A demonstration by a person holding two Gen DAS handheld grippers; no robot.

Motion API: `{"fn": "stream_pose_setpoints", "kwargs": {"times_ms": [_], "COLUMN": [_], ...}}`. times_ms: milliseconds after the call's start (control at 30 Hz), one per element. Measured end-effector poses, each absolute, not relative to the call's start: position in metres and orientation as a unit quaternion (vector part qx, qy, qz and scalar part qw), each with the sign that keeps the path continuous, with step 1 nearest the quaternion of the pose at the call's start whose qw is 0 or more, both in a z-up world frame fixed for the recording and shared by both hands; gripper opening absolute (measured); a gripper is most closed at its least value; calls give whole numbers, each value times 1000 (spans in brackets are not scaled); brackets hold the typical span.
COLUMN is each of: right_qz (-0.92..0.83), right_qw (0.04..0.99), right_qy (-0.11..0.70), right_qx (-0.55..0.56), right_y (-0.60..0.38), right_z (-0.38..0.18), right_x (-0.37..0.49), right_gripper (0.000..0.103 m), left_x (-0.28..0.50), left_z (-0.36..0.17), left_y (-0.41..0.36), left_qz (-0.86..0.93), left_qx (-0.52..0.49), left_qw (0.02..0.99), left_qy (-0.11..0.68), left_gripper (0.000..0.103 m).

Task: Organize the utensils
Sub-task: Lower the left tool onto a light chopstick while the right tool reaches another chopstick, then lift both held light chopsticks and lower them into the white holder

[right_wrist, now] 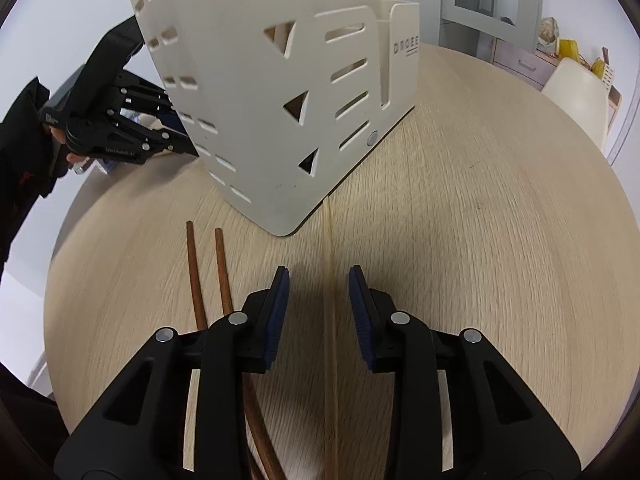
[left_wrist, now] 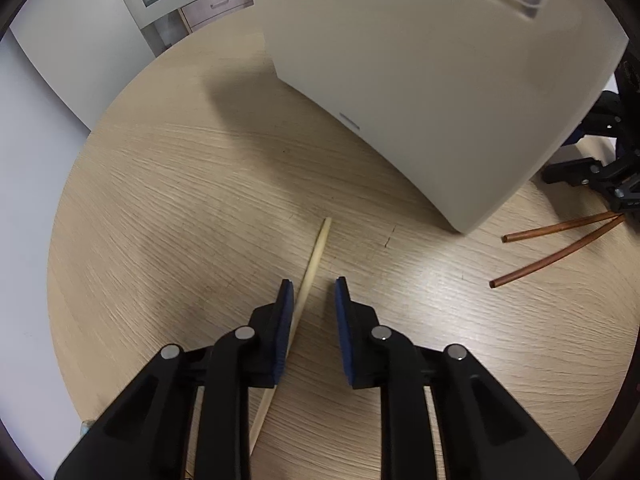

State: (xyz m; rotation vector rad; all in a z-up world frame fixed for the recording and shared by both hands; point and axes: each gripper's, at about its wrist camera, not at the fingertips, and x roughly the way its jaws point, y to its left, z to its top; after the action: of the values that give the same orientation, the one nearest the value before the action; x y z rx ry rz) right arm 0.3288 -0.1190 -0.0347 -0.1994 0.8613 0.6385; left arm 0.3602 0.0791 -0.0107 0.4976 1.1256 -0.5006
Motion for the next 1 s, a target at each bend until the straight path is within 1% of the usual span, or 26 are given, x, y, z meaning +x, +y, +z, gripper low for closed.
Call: {"fn": "stream_pose_setpoints", "kwargs": {"times_ms": [67, 167, 233, 267, 333, 400, 533, 667, 800, 1000], "right_qz": [299, 295, 288, 287, 290, 292, 290, 297, 316, 329], "right_qw": [855, 856, 858, 859, 859, 858, 859, 855, 848, 858], "right_qy": [412, 412, 412, 412, 414, 417, 416, 422, 425, 394], "right_qx": [-100, -101, -102, -101, -86, -73, -75, -53, -4, 29], "right_y": [-116, -114, -115, -116, -120, -124, -123, -128, -146, -173], "right_z": [-37, -37, -38, -38, -39, -39, -39, -40, -34, -14], "right_x": [330, 331, 333, 334, 338, 341, 341, 343, 344, 328], "right_gripper": [27, 21, 14, 12, 5, 5, 5, 5, 5, 5], "left_x": [363, 365, 368, 368, 367, 367, 361, 354, 338, 306], "left_z": [-11, -12, -12, -12, -12, -14, -15, -18, -17, 10], "left_y": [81, 84, 83, 83, 82, 80, 75, 72, 67, 66], "left_qz": [-229, -232, -235, -236, -239, -244, -239, -238, -238, -237], "left_qx": [227, 219, 216, 216, 216, 214, 221, 216, 236, 229], "left_qw": [788, 786, 786, 786, 786, 785, 787, 794, 792, 820], "left_qy": [524, 529, 529, 529, 528, 527, 524, 516, 510, 469], "left_gripper": [21, 20, 19, 19, 15, 9, 4, 4, 4, 4]}}
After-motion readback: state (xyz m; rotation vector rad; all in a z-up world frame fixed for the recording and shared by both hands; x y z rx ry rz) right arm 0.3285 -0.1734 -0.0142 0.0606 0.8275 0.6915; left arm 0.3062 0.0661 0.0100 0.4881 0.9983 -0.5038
